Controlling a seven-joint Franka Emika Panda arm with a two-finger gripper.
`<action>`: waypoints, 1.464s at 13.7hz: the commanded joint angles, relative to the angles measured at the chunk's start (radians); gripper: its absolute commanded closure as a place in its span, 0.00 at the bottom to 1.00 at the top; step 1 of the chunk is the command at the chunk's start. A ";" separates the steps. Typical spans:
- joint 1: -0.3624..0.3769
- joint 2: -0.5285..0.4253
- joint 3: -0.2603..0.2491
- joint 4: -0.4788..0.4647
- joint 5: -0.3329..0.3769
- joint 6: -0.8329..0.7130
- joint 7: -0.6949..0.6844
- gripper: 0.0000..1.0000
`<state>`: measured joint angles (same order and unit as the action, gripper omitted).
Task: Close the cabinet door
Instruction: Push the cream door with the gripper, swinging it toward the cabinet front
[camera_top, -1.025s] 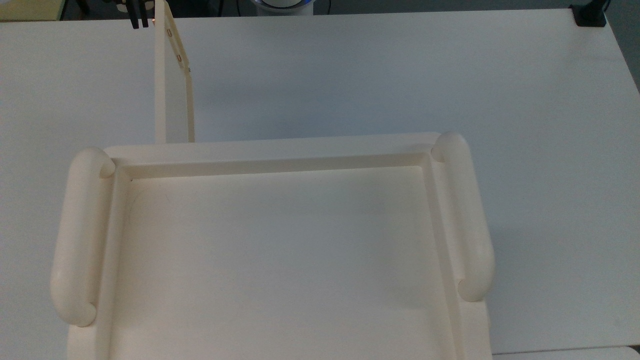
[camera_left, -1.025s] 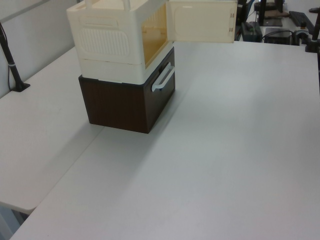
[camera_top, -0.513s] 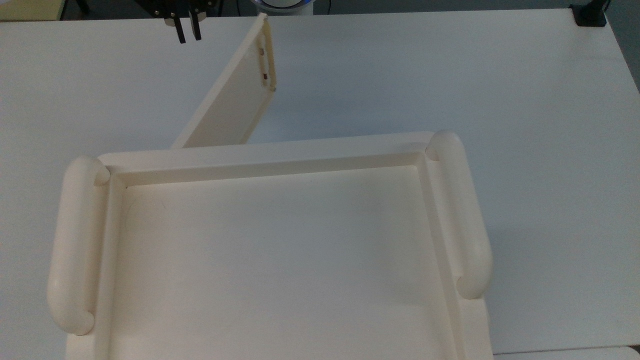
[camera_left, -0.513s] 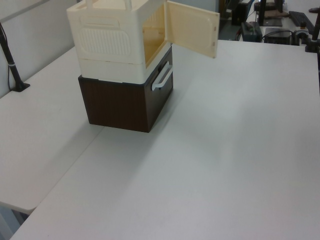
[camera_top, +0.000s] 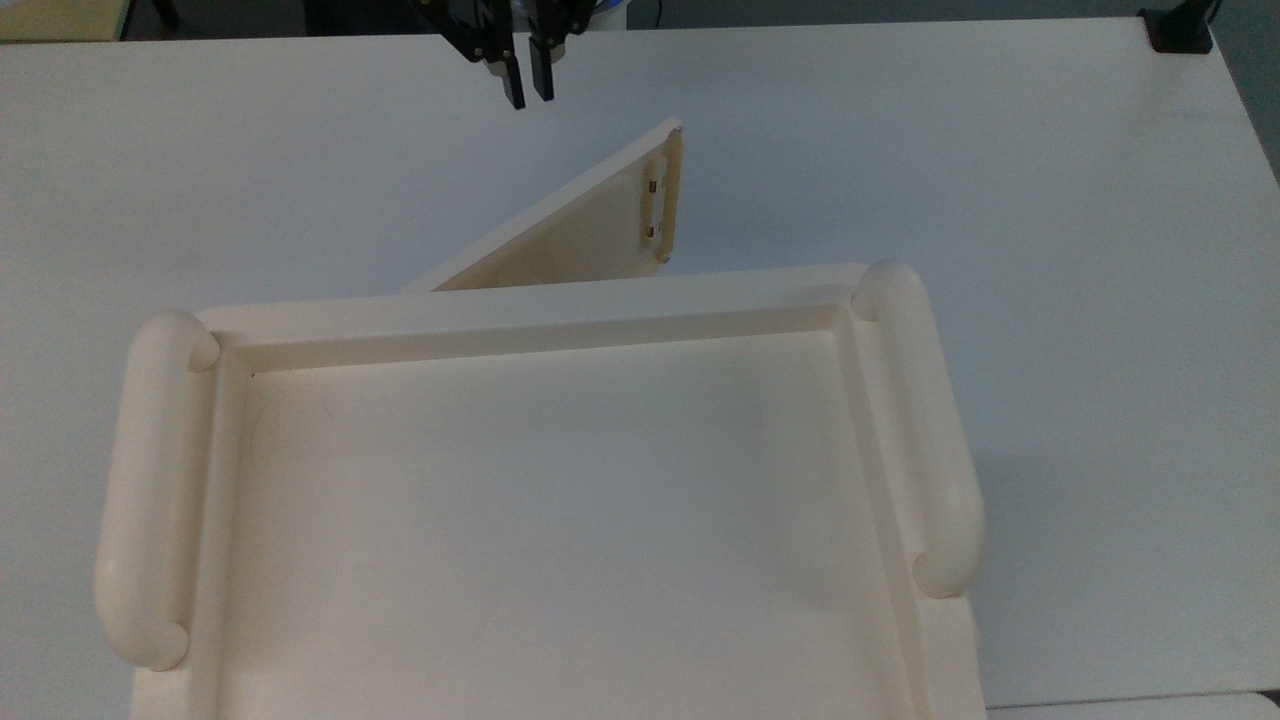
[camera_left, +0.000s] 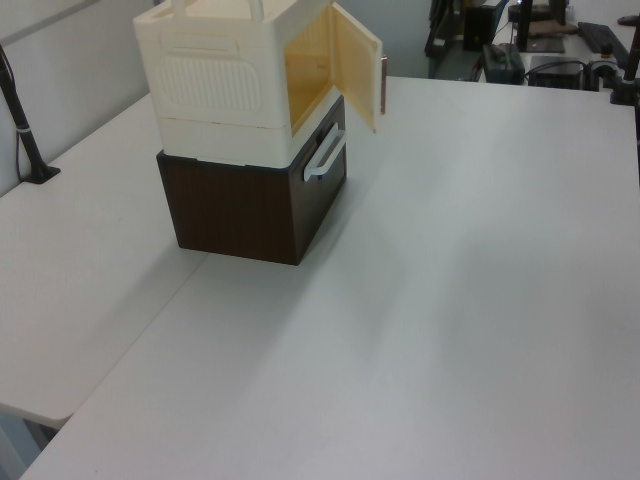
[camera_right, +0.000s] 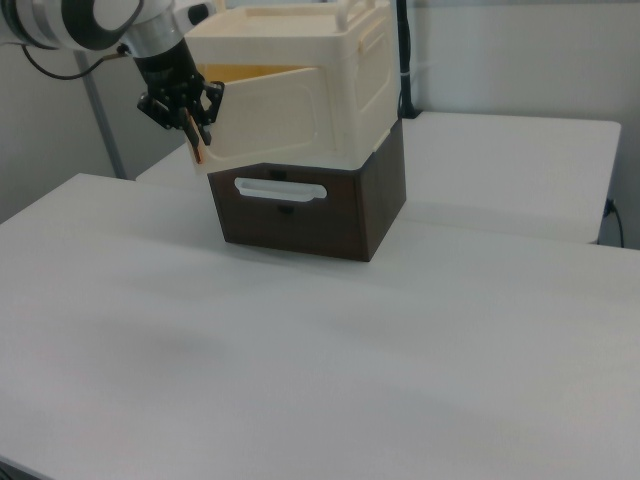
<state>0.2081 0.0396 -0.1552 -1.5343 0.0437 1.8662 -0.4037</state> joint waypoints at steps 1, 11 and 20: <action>0.054 0.077 -0.012 0.053 0.016 0.132 0.118 0.80; 0.135 0.207 -0.014 0.060 -0.007 0.488 0.368 0.91; 0.122 0.301 -0.024 0.166 -0.015 0.596 0.451 0.91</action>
<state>0.3278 0.3201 -0.1673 -1.4044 0.0403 2.4275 0.0145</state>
